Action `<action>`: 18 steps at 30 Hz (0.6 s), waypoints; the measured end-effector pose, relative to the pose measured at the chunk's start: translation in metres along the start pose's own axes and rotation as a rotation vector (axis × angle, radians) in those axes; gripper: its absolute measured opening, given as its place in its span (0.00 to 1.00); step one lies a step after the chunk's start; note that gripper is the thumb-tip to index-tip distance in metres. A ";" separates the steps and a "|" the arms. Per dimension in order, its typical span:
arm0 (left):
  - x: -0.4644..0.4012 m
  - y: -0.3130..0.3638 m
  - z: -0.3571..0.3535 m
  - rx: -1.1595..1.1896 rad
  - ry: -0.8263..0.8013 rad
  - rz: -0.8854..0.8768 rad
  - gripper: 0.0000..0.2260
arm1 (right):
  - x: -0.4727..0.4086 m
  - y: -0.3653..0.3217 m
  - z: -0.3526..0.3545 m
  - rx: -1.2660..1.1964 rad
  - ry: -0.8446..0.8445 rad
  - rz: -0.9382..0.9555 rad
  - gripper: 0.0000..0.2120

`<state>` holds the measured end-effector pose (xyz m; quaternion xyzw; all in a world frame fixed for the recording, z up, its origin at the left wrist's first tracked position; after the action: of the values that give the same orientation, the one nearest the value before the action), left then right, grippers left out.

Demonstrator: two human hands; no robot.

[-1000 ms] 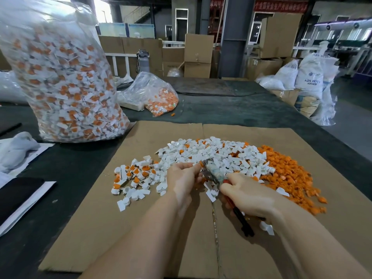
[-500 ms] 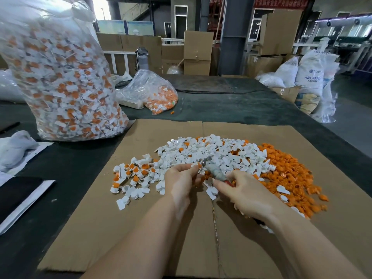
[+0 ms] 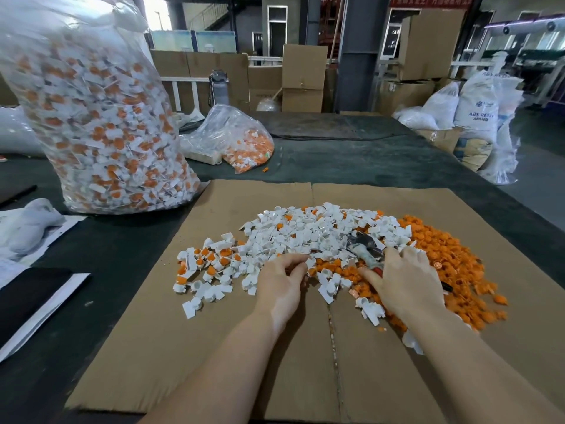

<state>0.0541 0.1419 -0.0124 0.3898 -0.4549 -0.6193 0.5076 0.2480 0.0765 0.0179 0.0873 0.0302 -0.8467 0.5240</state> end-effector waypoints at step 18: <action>0.014 0.008 -0.009 0.028 -0.167 -0.129 0.15 | 0.052 -0.069 0.029 -0.600 0.509 0.421 0.06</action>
<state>0.0623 0.1265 -0.0080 0.3722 -0.4783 -0.6747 0.4214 0.1603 0.0577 0.0344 0.1410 0.3841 -0.6269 0.6630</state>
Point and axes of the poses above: each hand's wrist, its own x-axis away from the middle knuckle, its own z-axis out of the back of the hand, y = z × x, the point moved 8 cm from there along -x, towards the middle knuckle, and after that the axes turned 2 degrees about z, right-handed, at the moved point
